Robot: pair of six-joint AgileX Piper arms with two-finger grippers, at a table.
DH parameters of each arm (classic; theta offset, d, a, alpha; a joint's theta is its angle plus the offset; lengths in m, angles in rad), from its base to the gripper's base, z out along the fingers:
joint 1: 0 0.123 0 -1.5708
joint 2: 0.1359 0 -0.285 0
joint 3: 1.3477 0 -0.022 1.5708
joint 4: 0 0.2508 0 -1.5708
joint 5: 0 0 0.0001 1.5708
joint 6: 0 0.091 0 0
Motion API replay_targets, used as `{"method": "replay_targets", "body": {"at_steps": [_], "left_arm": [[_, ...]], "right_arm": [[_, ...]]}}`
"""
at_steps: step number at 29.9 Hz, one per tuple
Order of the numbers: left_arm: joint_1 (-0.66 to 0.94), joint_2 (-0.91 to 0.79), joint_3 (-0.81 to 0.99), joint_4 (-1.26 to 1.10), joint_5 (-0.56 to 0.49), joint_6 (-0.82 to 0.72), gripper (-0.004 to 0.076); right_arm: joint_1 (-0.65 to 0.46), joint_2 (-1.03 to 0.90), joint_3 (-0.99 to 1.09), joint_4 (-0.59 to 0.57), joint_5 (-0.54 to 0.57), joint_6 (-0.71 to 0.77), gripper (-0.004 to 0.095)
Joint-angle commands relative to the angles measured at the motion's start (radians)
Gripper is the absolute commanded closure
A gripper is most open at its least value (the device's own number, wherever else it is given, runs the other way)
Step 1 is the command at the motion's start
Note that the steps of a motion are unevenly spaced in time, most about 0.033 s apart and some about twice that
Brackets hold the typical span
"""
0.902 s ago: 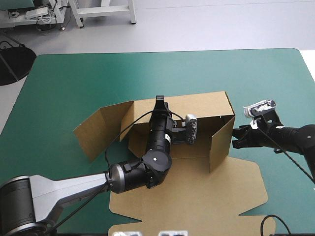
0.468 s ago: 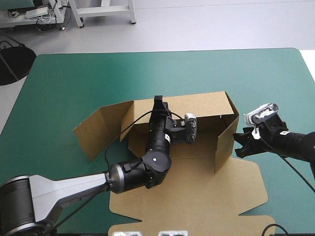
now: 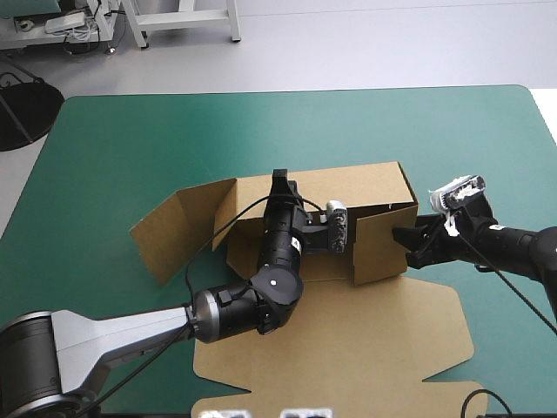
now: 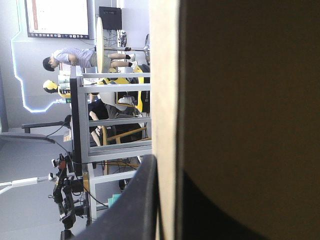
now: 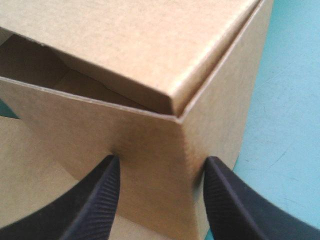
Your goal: Fold the box
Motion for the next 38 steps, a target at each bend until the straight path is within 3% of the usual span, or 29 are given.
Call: {"method": "replay_targets", "body": {"at_steps": [1,9,14,19,31,33,38], "left_arm": [[-0.008,-0.031,-0.006,-0.050,-0.020,-0.023,0.0732],[-0.008,-0.031,-0.006,-0.034,-0.022,-0.025,0.0732],[-0.008,-0.031,-0.006,-0.005,-0.029,-0.030,0.0732],[-0.008,-0.031,-0.006,-0.003,-0.032,-0.030,0.0732],[-0.008,-0.028,-0.006,0.033,0.039,-0.030,0.0727],[-0.008,-0.028,-0.006,0.049,0.039,-0.030,0.0696],[-0.008,-0.028,-0.006,0.118,0.045,-0.030,0.0523]], "right_arm": [[-0.002,0.016,-0.025,0.070,-0.041,-0.029,0.0425],[-0.002,0.120,-0.025,0.093,-0.065,-0.073,0.0468],[-0.002,0.179,-0.025,0.206,-0.067,-0.156,0.0700],[-0.002,0.204,-0.025,0.204,-0.068,-0.158,0.0925],[-0.002,0.205,-0.025,0.192,-0.046,-0.165,0.0915],[-0.002,0.205,-0.025,0.192,-0.042,-0.151,0.0915],[-0.002,0.205,-0.025,0.187,-0.041,-0.132,0.0915]]}}
